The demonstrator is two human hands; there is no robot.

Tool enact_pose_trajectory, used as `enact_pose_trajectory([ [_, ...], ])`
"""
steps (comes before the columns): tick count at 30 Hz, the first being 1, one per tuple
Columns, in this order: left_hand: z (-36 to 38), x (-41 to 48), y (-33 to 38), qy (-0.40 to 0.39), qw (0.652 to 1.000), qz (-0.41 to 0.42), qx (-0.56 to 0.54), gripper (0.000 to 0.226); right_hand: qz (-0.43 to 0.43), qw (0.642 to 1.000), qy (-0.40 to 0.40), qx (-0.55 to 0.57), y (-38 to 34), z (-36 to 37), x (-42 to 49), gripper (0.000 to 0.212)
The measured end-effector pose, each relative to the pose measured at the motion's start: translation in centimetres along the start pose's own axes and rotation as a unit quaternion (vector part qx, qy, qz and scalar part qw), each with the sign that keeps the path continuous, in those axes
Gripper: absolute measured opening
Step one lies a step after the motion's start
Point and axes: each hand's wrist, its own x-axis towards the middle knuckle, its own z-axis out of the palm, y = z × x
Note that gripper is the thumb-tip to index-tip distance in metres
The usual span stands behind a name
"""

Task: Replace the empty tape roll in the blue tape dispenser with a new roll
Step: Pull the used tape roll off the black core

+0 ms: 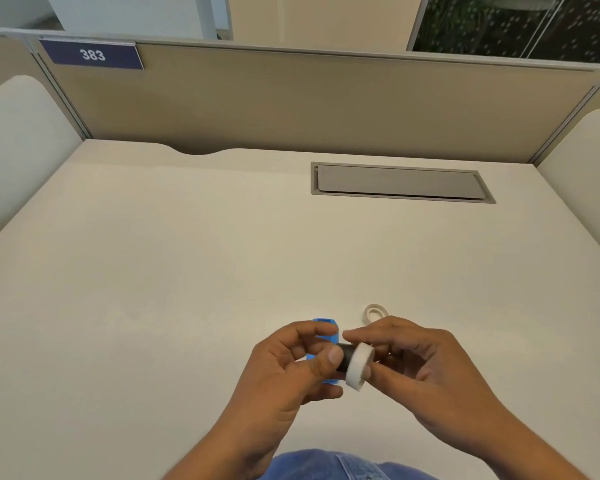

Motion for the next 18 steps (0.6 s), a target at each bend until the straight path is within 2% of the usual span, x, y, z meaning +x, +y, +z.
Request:
enact_pose_trajectory([
  [3,-0.1,-0.1,-0.4,0.005,1.000,0.005,0.005,0.036,0.023,0.999,0.032,0.010,0.3,0.2,-0.1,0.041],
  [8,0.0,0.0,-1.0,0.031,0.999,0.027,0.009,0.038,0.046,0.995,0.073,0.040,0.5,0.6,-0.2,0.017],
  [11,0.1,0.0,-1.2,0.046,0.998,0.039,0.014,0.034,0.048,0.996,0.064,0.050,0.7,0.7,-0.5,0.022],
  [14,0.0,0.1,-1.3,0.058,0.997,0.042,0.042,0.030,0.054,0.995,0.026,0.076,0.8,0.6,-0.8,0.037],
  [18,0.2,0.2,-1.6,0.067,0.992,0.045,0.098,0.027,0.019,0.999,0.031,0.015,0.8,1.2,-1.0,0.046],
])
